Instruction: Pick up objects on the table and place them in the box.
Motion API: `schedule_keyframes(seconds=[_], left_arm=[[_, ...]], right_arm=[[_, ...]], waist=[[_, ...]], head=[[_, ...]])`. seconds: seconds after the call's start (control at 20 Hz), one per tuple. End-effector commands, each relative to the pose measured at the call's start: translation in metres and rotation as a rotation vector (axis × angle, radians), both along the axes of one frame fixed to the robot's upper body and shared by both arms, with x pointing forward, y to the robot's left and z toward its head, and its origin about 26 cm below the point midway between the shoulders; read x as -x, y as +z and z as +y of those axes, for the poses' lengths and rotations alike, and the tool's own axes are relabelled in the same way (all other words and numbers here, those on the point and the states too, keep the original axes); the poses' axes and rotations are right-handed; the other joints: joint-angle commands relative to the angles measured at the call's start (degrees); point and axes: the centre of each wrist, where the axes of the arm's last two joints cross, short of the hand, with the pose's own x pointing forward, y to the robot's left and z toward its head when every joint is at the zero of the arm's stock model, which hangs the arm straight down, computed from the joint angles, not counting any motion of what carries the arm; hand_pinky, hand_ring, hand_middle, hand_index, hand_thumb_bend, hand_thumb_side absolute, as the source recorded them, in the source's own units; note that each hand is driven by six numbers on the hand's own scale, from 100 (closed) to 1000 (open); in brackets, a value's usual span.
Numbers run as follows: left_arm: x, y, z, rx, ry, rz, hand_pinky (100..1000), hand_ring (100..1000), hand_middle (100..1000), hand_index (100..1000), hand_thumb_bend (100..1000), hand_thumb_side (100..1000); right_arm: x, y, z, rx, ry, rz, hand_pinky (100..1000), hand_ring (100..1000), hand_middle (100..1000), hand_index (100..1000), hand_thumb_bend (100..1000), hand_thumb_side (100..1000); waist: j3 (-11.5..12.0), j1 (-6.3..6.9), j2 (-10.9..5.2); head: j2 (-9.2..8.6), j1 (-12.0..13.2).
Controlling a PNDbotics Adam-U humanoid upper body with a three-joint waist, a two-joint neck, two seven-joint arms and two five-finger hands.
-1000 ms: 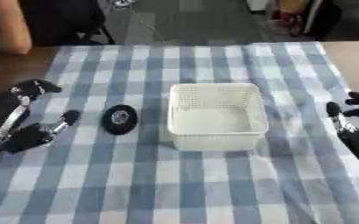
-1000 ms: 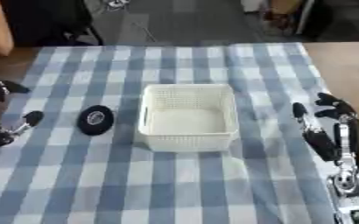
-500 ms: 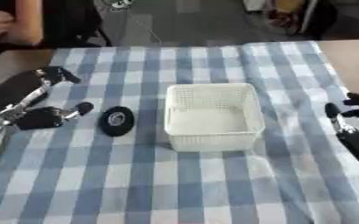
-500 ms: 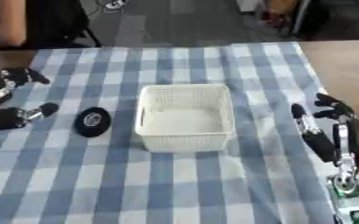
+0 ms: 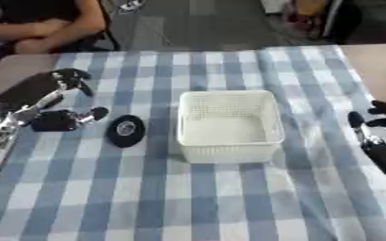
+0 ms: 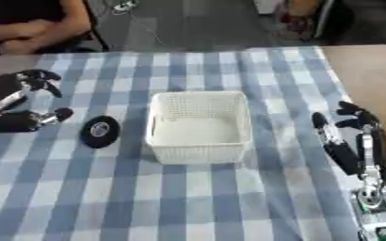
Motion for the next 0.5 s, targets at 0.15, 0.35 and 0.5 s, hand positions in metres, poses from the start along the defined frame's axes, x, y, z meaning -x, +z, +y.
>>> schedule_keyframes(seconds=[0.15,0.35,0.5], left_arm=[[-0.011,0.001,0.0,-0.02,0.001,0.001,865,922,900,661,1000,977],[-0.016,-0.005,-0.004,-0.014,0.001,0.004,875,928,908,651,1000,975],[-0.019,-0.01,-0.008,-0.018,-0.007,0.014,875,927,906,648,1000,970]], right_arm=[[-0.001,0.006,-0.003,0.02,0.004,-0.012,774,610,689,834,592,798],[-0.001,0.006,-0.003,0.018,0.007,-0.011,774,610,689,834,591,797],[-0.001,0.006,-0.003,0.017,0.009,-0.01,774,610,689,834,592,797]], waist=[[-0.1,-0.28,-0.83],[-0.1,-0.41,-0.79],[-0.2,-0.47,-0.75]], head=[[-0.18,0.1],[-0.09,0.2],[-0.08,0.3]])
